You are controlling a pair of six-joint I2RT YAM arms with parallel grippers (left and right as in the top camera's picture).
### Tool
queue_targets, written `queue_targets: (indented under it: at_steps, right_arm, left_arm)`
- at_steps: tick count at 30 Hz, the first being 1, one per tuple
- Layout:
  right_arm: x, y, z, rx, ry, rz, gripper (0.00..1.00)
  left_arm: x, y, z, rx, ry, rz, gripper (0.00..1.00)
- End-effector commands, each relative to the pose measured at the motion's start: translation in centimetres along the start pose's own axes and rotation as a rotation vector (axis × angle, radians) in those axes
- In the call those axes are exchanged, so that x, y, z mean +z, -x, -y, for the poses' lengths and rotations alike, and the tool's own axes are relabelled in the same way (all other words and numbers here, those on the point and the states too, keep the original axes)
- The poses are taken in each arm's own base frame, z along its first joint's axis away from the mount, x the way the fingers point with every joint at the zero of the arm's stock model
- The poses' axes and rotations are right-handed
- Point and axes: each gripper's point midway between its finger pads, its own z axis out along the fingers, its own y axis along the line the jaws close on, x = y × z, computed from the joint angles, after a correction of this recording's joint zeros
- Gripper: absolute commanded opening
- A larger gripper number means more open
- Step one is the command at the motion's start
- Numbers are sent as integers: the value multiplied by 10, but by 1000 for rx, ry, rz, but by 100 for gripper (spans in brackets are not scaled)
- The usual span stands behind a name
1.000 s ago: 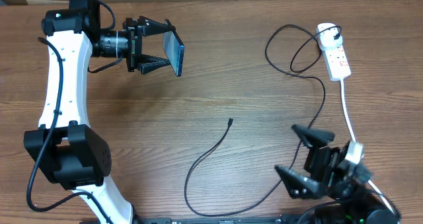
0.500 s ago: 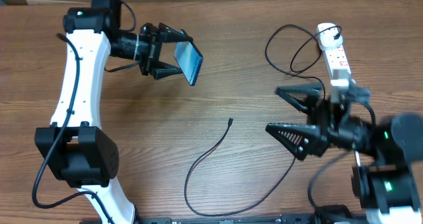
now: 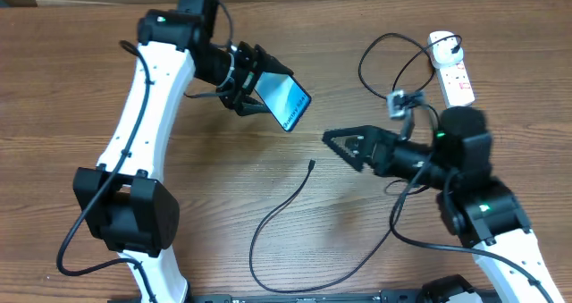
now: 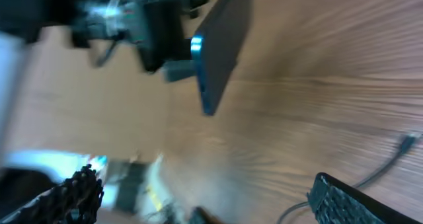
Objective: Plug charger to phone and switch on socket
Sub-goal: 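Swing the right arm up and reach the right gripper toward the phone, then close the right gripper on the phone's edge beside the left gripper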
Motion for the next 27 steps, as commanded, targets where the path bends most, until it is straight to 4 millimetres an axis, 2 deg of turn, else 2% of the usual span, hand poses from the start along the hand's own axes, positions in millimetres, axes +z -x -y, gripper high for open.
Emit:
queue_targets:
  at_steps: [1,5,8,14,20,23,27]
  right_arm:
    - [10,17,10,-27,-126,122,100]
    - [24,18,12,21,-154,149,100]
    - [35,18,24,30,-209,161,100]
    - [56,18,44,42,-253,132,100]
    - [62,27,38,34,-215,162,87]
    - [62,31,34,29,-199,176,74]
    - [62,31,35,53,-204,181,72]
  left_arm:
    - [-2,-3,1,-16,56,119,68]
    - [10,-12,2,-30,86,127,69]
    - [18,-20,6,-2,92,125,68]
    - [22,-25,6,-7,98,119,68]
    - [22,-23,5,-15,103,129,68]
    - [21,-21,4,-36,107,143,68]
    - [22,-20,4,-51,110,151,69]
